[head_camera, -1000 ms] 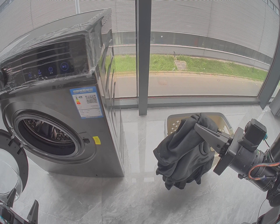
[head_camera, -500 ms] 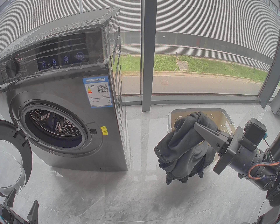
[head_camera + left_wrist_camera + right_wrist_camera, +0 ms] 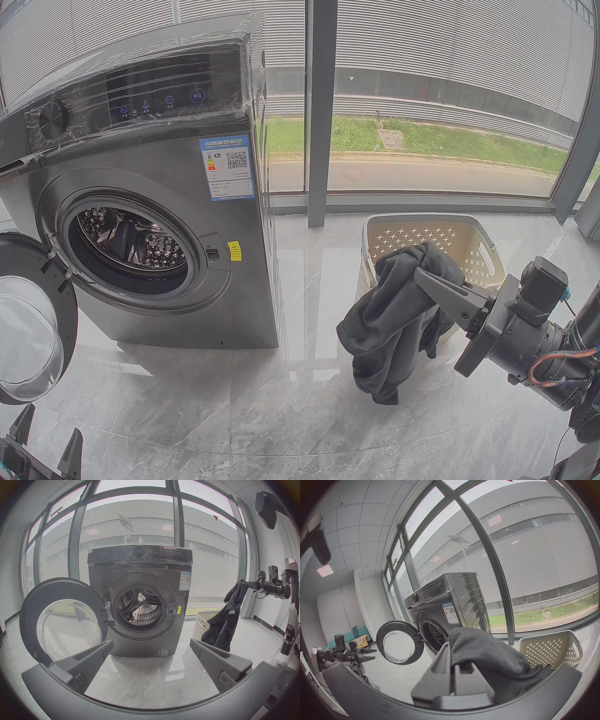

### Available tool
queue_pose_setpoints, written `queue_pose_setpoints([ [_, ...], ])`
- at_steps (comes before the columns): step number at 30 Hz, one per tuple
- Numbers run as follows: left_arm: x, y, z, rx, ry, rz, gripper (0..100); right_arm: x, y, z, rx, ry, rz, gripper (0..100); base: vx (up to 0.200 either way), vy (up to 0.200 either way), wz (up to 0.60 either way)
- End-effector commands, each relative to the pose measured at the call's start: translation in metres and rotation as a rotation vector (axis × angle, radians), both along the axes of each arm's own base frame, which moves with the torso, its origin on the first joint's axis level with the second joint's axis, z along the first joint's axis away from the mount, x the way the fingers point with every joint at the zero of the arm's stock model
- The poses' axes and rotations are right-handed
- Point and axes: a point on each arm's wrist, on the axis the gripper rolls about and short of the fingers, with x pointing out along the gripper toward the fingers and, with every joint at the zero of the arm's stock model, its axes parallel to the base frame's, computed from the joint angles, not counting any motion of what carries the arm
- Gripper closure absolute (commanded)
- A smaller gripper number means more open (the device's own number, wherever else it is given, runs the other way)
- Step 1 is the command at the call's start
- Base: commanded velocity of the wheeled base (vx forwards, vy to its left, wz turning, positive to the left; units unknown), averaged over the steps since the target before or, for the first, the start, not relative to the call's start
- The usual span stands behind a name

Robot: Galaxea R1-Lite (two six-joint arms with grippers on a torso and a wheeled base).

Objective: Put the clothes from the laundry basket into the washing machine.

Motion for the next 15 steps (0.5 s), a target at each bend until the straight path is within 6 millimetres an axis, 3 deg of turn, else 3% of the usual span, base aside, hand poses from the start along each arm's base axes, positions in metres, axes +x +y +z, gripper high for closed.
queue_pose_setpoints([
  [1, -0.0002, 0.0, -0.0049, -0.001, -0.002, -0.001, 0, 0.0007, 0.0, -0.0006, -0.002, 0.002, -0.002, 100, 0.0, 0.2, 0.0],
  [15, -0.0002, 0.0, -0.0049, -0.001, -0.002, -0.001, 0, -0.0026, 0.0029, 0.0004, 0.005, 0.0, 0.023, 100, 0.0, 0.2, 0.0],
])
